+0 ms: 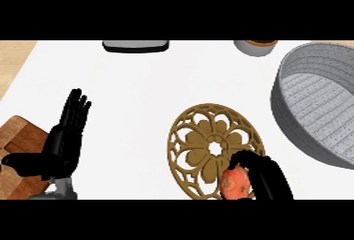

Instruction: Pick the squash from the placemat and place it in the basket

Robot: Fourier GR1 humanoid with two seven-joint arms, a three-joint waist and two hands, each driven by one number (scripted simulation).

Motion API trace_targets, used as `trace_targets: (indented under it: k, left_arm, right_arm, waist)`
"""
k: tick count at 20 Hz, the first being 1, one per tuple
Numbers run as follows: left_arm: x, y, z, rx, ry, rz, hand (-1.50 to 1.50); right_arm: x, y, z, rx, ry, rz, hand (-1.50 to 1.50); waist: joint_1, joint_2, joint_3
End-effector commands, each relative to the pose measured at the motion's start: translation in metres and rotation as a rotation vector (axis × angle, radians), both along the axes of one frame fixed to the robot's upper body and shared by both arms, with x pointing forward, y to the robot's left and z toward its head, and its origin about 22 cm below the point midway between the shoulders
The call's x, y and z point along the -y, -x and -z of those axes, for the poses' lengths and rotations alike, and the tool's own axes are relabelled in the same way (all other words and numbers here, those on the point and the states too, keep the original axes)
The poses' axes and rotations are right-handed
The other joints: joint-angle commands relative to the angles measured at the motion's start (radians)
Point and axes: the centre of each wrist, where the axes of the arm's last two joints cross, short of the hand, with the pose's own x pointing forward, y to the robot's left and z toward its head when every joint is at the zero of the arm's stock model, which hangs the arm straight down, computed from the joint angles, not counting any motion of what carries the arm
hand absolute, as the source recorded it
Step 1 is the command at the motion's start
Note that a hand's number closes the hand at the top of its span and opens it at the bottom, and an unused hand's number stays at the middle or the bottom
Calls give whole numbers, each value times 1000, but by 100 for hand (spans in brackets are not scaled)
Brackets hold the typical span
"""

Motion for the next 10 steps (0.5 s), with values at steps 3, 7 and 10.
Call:
trace_targets:
  k: [3, 7, 10]
  left_arm:
    - [-9, -5, -8, 3, -7, -15, 0]
    - [7, -5, 5, 3, 1, -7, 0]
    - [8, 3, -5, 6, -5, 16, 0]
  right_arm:
    - [24, 33, -76, 158, -191, -31, 150]
    - [33, 57, -107, 173, -274, -6, 150]
    - [37, 76, -134, 131, -254, 54, 150]
  waist:
    - [-7, 5, 5]
    - [2, 8, 6]
    - [8, 8, 6]
